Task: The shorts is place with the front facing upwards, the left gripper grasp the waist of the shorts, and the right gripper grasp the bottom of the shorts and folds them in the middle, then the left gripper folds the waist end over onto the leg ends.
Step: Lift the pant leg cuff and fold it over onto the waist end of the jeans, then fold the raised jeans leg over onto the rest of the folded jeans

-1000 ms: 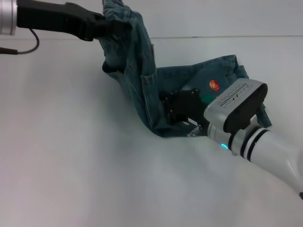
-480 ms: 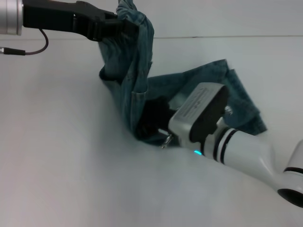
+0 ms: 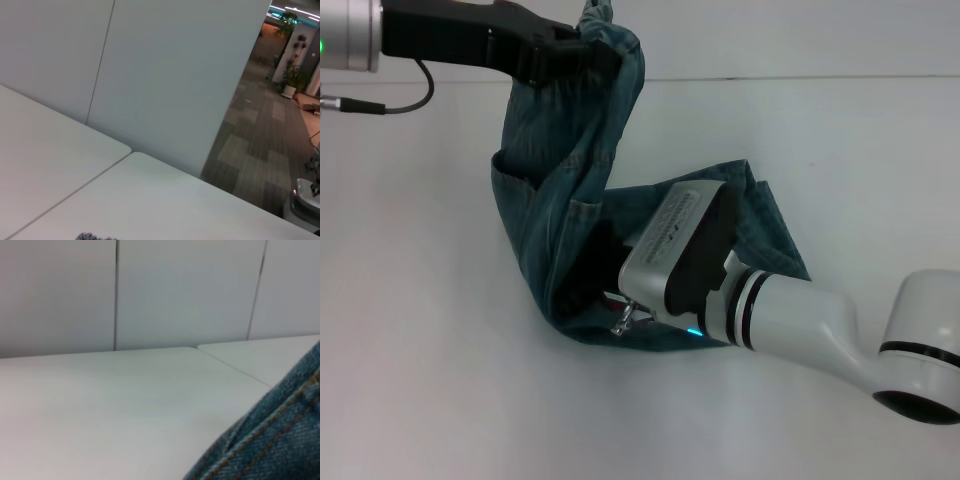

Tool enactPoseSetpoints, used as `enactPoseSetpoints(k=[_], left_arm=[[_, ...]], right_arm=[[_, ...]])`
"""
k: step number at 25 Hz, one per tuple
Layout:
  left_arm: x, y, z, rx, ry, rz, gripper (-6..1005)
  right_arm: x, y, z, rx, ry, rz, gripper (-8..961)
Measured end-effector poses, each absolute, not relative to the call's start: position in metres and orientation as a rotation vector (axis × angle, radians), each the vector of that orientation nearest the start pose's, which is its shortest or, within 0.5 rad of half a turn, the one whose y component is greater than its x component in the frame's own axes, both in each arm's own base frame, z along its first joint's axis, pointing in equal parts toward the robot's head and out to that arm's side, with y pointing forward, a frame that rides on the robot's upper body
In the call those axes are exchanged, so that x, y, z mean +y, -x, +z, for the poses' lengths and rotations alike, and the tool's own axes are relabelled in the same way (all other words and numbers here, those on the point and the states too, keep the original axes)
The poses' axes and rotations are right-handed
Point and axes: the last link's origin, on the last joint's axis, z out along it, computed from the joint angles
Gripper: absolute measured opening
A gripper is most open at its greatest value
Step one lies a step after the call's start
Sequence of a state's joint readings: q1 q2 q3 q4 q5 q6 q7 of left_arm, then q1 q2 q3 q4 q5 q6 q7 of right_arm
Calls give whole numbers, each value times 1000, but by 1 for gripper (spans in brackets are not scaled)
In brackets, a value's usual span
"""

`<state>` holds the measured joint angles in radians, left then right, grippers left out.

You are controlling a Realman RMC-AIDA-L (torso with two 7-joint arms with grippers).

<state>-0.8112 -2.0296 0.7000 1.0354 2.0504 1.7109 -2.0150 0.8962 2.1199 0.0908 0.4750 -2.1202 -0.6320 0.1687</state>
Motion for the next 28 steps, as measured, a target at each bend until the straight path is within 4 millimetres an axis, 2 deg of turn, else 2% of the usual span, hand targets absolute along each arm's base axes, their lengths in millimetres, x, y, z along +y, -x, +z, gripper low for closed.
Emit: enactPoseSetpoints(k=[4, 8, 11, 15, 20, 25, 28], left_arm=[[397, 130, 73, -672, 2827, -642, 46], [398, 135, 68, -704, 2823, -644, 46], [398, 138, 63, -718, 2827, -638, 47], [398, 137, 53, -723, 2847, -607, 47], [395, 130, 23, -704, 2893, -581, 48], [395, 119, -20, -668, 2891, -520, 49], [393, 117, -48, -674, 2896, -456, 50]], right_arm=[[339, -167, -180, 361, 2564, 525, 8], [342, -196, -167, 463, 2510, 515, 8], [346, -216, -151, 540, 2437, 568, 9], [355, -241, -119, 674, 2268, 694, 16], [362, -269, -71, 784, 1953, 877, 24], [358, -288, -29, 841, 1649, 1072, 33], [353, -296, -12, 852, 1516, 1151, 38]])
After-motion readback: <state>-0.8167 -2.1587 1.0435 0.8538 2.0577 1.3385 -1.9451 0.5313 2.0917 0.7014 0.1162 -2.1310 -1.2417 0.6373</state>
